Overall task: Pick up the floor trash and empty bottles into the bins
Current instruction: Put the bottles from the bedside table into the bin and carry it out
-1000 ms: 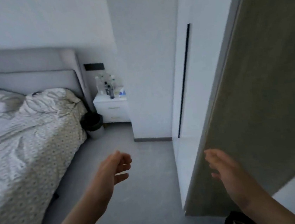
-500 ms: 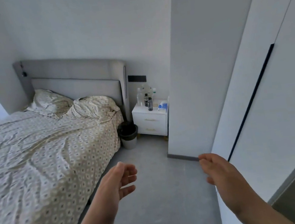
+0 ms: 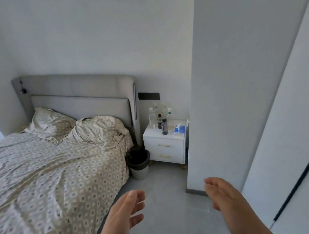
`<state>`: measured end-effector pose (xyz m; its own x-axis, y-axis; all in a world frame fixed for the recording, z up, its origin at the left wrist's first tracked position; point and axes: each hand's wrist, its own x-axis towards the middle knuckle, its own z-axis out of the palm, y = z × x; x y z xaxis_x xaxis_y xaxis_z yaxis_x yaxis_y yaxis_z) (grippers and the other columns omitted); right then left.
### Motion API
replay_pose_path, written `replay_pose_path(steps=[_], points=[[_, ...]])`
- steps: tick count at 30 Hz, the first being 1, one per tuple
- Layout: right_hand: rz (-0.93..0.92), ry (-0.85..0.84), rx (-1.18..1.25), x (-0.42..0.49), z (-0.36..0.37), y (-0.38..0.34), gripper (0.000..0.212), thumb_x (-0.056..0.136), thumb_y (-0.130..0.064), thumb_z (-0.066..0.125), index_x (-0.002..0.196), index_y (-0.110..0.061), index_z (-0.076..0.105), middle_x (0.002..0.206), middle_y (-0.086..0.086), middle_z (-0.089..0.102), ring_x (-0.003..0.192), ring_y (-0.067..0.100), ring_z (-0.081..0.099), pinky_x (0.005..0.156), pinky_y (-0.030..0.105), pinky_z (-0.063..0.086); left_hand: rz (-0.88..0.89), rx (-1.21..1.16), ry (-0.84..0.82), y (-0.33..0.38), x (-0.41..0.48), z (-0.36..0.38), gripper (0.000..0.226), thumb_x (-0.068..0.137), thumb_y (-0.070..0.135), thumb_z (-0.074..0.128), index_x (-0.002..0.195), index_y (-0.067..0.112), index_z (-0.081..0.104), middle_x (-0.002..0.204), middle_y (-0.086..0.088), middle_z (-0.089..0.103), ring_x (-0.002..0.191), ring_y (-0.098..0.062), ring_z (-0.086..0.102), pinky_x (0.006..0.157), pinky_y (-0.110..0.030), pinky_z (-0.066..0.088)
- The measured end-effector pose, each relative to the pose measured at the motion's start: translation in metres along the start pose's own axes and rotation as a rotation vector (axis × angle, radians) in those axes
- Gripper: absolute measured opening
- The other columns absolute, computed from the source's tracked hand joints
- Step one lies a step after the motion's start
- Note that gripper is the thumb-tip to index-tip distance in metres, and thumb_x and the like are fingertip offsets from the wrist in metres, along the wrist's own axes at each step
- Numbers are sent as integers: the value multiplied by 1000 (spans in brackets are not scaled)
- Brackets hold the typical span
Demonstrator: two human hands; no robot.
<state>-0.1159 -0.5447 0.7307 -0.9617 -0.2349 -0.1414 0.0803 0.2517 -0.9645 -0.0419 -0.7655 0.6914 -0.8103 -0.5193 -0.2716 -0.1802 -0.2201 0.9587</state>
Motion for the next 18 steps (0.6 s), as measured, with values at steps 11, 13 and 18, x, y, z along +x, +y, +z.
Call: replay_pose_path(steps=[11, 13, 18], points=[[-81, -143, -78, 228, 44, -65, 17, 95, -32, 49, 107, -28, 61, 111, -13, 61, 110, 10, 55, 104, 41, 42, 140, -24, 150, 83, 157, 1, 23, 98, 22, 43, 97, 18, 66, 112, 2, 66, 109, -12, 57, 101, -40, 41], [-75, -158, -104, 264, 63, -69, 22, 96, -35, 48, 114, -27, 58, 113, -15, 59, 115, 11, 52, 107, 42, 40, 138, -41, 160, 92, 194, -9, 23, 98, 24, 42, 99, 23, 65, 118, 5, 63, 114, -12, 54, 107, -40, 39], [-69, -144, -120, 363, 116, -84, 18, 96, -35, 48, 113, -35, 55, 117, -15, 57, 117, 12, 51, 109, 42, 38, 167, -59, 141, 108, 313, -35, 24, 98, 25, 40, 102, 24, 64, 118, 6, 63, 115, -10, 54, 93, -33, 44]])
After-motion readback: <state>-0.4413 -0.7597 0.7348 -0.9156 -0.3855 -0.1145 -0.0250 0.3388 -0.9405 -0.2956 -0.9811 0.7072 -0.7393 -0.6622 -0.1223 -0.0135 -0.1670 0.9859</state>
